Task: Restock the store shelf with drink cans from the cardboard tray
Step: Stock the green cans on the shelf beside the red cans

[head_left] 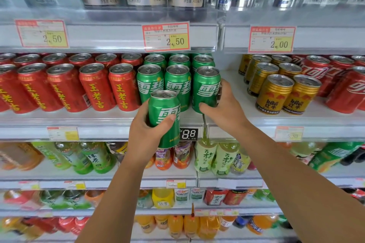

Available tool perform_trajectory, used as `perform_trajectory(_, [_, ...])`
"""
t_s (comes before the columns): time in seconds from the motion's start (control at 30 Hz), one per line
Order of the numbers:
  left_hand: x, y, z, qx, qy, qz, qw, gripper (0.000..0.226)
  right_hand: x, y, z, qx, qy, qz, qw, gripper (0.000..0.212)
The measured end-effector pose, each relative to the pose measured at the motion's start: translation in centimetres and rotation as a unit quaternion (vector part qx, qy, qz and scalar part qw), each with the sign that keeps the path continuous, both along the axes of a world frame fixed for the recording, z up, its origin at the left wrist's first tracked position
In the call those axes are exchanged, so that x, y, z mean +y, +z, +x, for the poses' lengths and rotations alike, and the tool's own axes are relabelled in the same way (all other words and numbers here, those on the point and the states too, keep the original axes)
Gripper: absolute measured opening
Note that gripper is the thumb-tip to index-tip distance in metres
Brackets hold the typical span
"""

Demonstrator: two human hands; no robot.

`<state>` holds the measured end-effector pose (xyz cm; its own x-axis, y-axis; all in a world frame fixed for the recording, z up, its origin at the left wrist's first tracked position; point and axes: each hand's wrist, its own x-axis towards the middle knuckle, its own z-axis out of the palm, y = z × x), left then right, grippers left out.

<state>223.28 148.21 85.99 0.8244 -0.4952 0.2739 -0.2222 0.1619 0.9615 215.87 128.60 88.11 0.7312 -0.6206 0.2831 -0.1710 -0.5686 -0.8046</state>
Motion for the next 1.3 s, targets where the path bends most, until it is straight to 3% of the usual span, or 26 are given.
perform_trajectory(0.8, [0.0,0.7,-0.7,0.017,-0.005,-0.001,1.000,0.036,-0.4,-0.1,0.3,0.016,-0.018,-0.005,1.000,0.078])
perform_trajectory(0.9, [0.1,1.3,-1.1,0.034,-0.006,-0.008,0.999,0.040,0.5,0.5,-1.0,-0.046,-0.030,0.015,0.998,0.073])
perform_trajectory(1.0, [-0.2,1.7,-1.8,0.048,-0.015,-0.030,0.998,0.049,3.6,0.8,-4.6,-0.089,0.033,0.029,0.995,0.060])
perform_trajectory(1.13, [-2.4,2.5,-4.1,0.030,-0.046,-0.029,0.998,0.055,6.8,0.6,-7.5,-0.052,0.158,0.071,0.983,0.073])
perform_trajectory(1.3, [-5.2,3.8,-6.3,-0.018,-0.106,-0.004,0.994,0.055,4.9,1.2,-8.8,-0.101,0.073,0.076,0.989,0.064])
